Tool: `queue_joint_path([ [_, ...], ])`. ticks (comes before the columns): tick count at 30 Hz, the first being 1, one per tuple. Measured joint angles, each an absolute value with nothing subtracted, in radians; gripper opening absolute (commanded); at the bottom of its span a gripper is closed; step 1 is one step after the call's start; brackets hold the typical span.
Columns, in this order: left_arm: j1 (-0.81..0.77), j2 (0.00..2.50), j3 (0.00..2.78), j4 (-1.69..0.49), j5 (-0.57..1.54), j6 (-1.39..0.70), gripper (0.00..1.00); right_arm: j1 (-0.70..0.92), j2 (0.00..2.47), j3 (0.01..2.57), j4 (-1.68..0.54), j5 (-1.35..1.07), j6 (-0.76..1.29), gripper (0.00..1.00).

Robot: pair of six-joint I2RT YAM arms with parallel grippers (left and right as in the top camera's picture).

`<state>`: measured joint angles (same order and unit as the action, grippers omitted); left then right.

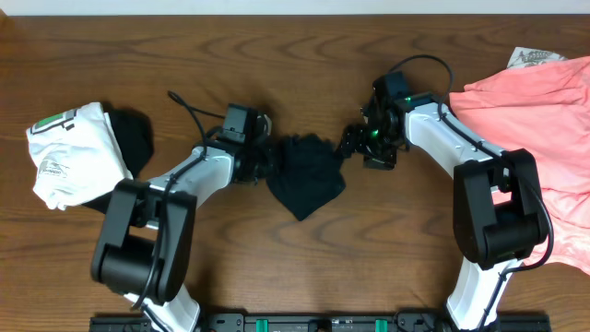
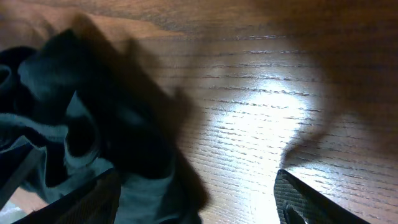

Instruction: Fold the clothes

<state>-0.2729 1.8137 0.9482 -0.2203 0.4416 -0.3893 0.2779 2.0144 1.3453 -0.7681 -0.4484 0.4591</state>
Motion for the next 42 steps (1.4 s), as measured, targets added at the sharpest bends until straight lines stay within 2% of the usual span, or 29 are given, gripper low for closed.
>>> queue_joint_path([
  [11, -0.038, 1.512, 0.932, -0.4, 0.254, -0.27, 0.06, 0.278, 2.014, 1.345, -0.776, -0.449, 0.439, 0.78],
  [21, 0.16, 1.459, 1.096, -0.537, 0.179, -0.112, 0.06, 0.278, 2.014, 1.345, -0.778, -0.449, 0.436, 0.78],
  [30, 0.187, 1.457, 1.223, -0.542, 0.102, -0.015, 0.06, 0.278, 2.014, 1.345, -0.777, -0.449, 0.436, 0.78],
  [42, 0.242, 1.457, 1.227, -0.492, 0.033, 0.031, 0.06, 0.278, 2.014, 1.345, -0.777, -0.449, 0.436, 0.78],
])
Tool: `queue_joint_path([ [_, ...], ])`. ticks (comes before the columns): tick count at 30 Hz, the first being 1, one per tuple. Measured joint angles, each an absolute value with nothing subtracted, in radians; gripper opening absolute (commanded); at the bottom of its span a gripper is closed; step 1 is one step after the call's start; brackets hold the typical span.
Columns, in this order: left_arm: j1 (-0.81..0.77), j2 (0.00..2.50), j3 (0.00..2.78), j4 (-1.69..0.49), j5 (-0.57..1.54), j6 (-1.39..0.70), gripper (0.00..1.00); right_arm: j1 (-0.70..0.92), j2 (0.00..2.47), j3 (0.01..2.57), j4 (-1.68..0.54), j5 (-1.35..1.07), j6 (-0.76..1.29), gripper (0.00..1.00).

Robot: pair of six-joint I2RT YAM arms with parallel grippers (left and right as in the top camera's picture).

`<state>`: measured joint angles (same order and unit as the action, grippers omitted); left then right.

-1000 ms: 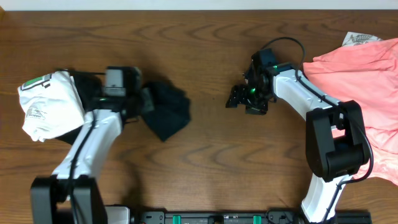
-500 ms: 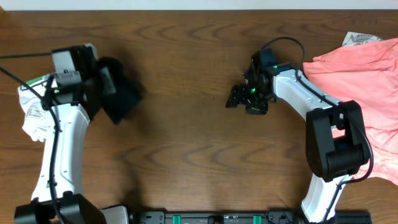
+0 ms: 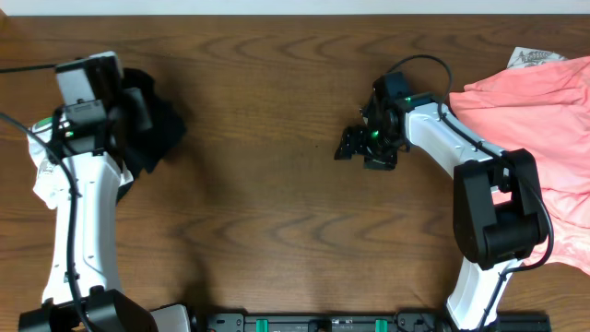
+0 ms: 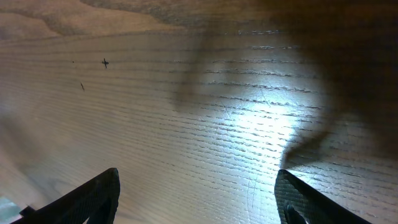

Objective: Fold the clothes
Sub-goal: 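Carry the black bundle left with the left gripper onto the white pile, then press the black bundle down onto the white pile with the left gripper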

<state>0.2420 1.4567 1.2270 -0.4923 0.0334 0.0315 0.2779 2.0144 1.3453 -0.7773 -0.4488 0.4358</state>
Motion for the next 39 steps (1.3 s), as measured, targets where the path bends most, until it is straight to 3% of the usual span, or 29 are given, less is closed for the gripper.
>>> queue_joint_path([
  [31, 0.66, 1.597, 1.227, -0.451, 0.095, -0.009, 0.08, 0.278, 2.014, 1.345, -0.782, -0.449, 0.435, 0.79],
  [35, 0.69, 1.597, 1.227, -0.443, 0.098, -0.011, 0.45, 0.278, 2.014, 1.345, -0.782, -0.449, 0.435, 0.79],
  [36, 0.698, 1.597, 1.227, -0.443, 0.098, -0.016, 0.66, 0.278, 2.014, 1.345, -0.782, -0.449, 0.435, 0.79],
  [39, 0.712, 1.599, 1.227, -0.442, 0.097, -0.022, 0.89, 0.278, 2.014, 1.345, -0.785, -0.449, 0.435, 0.79],
])
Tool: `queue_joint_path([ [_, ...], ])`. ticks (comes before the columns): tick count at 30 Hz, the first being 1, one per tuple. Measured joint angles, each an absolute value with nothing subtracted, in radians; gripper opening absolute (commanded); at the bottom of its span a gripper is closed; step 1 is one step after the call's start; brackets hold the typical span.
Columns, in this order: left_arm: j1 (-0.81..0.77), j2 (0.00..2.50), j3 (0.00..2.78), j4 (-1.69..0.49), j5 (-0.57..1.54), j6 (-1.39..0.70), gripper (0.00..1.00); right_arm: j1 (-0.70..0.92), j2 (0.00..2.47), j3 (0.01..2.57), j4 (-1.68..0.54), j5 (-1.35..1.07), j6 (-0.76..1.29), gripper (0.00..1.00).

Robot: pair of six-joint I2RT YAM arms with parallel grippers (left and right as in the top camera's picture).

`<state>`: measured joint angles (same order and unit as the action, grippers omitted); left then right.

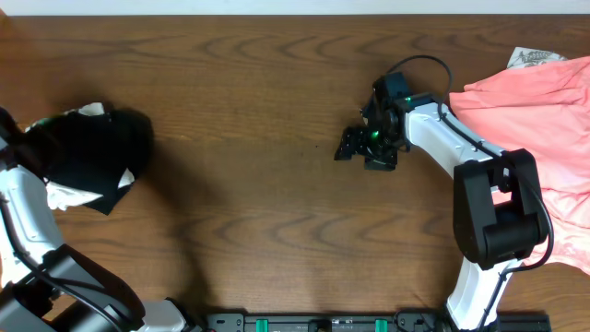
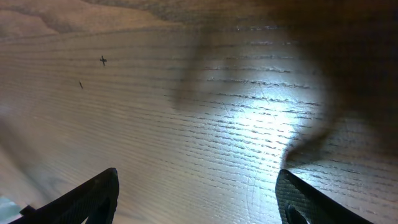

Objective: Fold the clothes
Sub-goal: 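Press the black bundle down onto the white pile with the left gripper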

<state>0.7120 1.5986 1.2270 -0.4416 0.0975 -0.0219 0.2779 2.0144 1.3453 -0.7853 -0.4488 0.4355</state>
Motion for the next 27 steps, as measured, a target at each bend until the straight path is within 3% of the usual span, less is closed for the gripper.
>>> queue_joint_path([
  [2, 0.715, 1.605, 1.227, -0.441, 0.097, -0.022, 0.98, 0.278, 2.014, 1.345, -0.786, -0.449, 0.435, 0.79],
  [13, 0.717, 1.645, 1.227, -0.439, 0.076, -0.027, 1.0, 0.278, 2.014, 1.345, -0.802, -0.449, 0.424, 0.79],
  [16, 0.718, 1.645, 1.227, -0.436, 0.107, -0.035, 0.84, 0.278, 2.014, 1.345, -0.802, -0.449, 0.424, 0.79],
  [19, 0.718, 1.642, 1.227, -0.424, 0.15, -0.04, 0.45, 0.278, 2.014, 1.345, -0.803, -0.449, 0.422, 0.79],
  [21, 0.718, 1.625, 1.227, -0.416, 0.181, -0.04, 0.13, 0.278, 2.014, 1.345, -0.803, -0.449, 0.419, 0.79],
  [23, 0.718, 1.593, 1.227, -0.414, 0.2, -0.036, 0.06, 0.278, 2.014, 1.345, -0.803, -0.449, 0.417, 0.79],
  [27, 0.709, 1.491, 1.227, -0.403, 0.208, -0.022, 0.06, 0.278, 2.014, 1.345, -0.803, -0.449, 0.416, 0.79],
])
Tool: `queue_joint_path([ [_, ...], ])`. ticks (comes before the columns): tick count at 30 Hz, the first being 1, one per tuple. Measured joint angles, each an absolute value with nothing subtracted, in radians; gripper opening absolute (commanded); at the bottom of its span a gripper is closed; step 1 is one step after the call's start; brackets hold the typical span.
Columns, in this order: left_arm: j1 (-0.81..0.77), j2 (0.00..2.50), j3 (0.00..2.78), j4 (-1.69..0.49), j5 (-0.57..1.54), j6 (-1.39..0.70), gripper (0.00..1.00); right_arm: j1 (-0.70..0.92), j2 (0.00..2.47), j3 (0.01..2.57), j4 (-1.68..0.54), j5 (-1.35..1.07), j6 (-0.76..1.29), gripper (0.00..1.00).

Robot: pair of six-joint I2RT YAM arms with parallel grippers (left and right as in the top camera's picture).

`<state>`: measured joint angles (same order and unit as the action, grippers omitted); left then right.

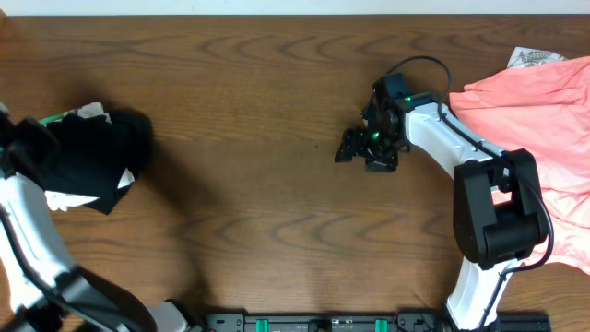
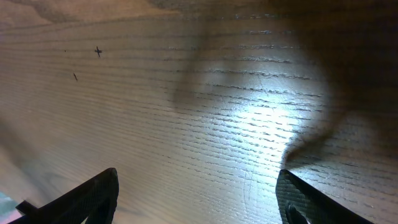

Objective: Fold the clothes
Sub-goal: 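Press the black bundle down onto the white pile with the left gripper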

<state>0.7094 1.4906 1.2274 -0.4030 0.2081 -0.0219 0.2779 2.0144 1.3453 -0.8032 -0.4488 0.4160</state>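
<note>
A black garment [image 1: 90, 157] lies bunched at the table's far left on top of a white garment [image 1: 63, 197] with green print. My left gripper [image 1: 33, 146] is at the black garment's left edge, dark against dark, so its jaws cannot be made out. My right gripper [image 1: 348, 148] stands open low over bare wood near the table's middle. In the right wrist view the right gripper [image 2: 199, 205] has nothing between its two black fingertips [image 2: 93, 198]. A large pink garment [image 1: 544, 120] lies spread at the right.
A small patterned cloth [image 1: 533, 56] peeks out behind the pink garment at the back right. The right arm's base link [image 1: 493, 231] stands over the pink garment's left edge. The wooden table [image 1: 277, 221] runs between the two piles.
The left arm has shifted slightly at the left edge, beside the black garment. The black garment lies in the same place on the white one. The right gripper has barely moved and stays open.
First both grippers were at the black garment in the table's middle. Then the left arm had it at the left pile, and the right gripper stood open over bare wood. After that the black garment lay on the white one, as it does now.
</note>
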Motion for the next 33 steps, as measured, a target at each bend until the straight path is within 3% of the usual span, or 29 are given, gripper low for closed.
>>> queue_joint_path([
  [6, 0.623, 1.422, 1.239, -0.395, 0.073, 0.009, 0.06, 0.278, 2.014, 1.345, -0.804, -0.449, 0.416, 0.79],
  [19, 0.478, 1.704, 1.24, -0.385, -0.278, 0.05, 0.06, 0.278, 2.014, 1.345, -0.818, -0.449, 0.409, 0.79],
  [33, 0.474, 1.903, 1.24, -0.266, -0.288, 0.061, 0.06, 0.278, 2.014, 1.345, -0.825, -0.45, 0.409, 0.8],
])
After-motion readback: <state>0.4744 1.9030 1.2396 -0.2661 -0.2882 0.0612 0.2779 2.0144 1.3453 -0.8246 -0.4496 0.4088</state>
